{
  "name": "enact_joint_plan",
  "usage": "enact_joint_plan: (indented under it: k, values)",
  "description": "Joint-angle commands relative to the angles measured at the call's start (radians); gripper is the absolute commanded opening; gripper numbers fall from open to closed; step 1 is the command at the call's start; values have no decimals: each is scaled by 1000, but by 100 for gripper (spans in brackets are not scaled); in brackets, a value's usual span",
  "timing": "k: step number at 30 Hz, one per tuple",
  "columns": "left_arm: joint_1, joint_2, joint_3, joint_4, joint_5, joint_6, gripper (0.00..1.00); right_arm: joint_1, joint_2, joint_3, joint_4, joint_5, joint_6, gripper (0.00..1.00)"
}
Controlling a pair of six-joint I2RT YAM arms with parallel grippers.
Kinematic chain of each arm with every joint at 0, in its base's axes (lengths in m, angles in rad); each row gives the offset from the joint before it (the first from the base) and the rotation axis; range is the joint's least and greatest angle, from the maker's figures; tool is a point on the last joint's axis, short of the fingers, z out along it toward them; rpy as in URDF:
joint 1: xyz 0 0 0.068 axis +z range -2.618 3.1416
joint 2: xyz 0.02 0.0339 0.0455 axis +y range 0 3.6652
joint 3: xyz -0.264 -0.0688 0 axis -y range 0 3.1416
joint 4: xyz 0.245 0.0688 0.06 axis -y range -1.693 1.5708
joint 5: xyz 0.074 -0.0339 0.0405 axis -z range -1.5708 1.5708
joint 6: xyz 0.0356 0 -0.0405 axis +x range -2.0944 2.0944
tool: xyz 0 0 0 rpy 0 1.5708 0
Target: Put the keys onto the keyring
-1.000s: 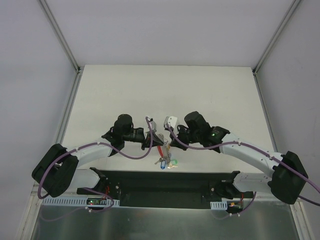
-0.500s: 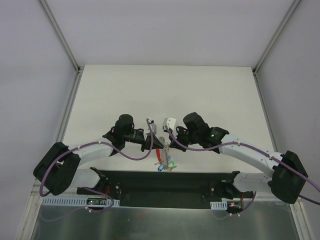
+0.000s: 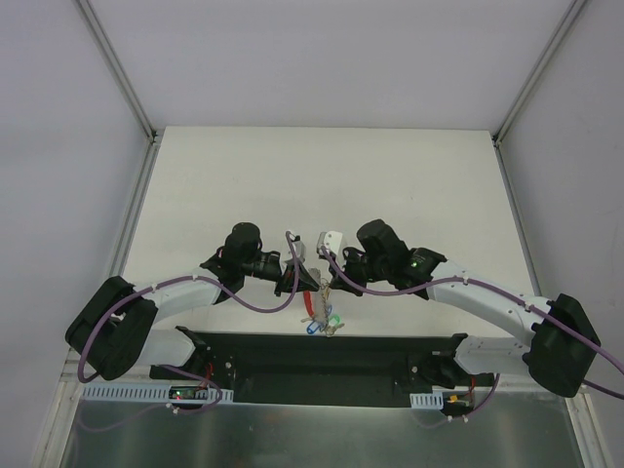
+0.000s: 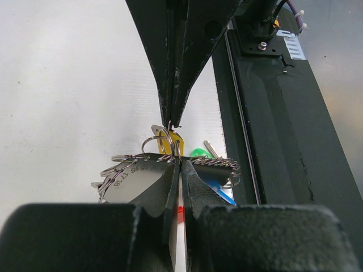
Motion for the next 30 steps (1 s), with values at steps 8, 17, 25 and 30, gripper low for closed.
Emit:
enact_joint_plan:
  k: [8,17,25,30]
  values:
    - [-8,-10,42,21,71,42,0,21,-11,21,20,-43,-40,1]
    - [26,-2,66,6,158,76,0,25,-29,10,31,-11,-40,1]
    - [49,53,226,-271,256,270,0,24,-55,-4,43,72,-27,1]
    - [52,81,282,-393,260,341,0,24,-86,-19,66,82,-19,1]
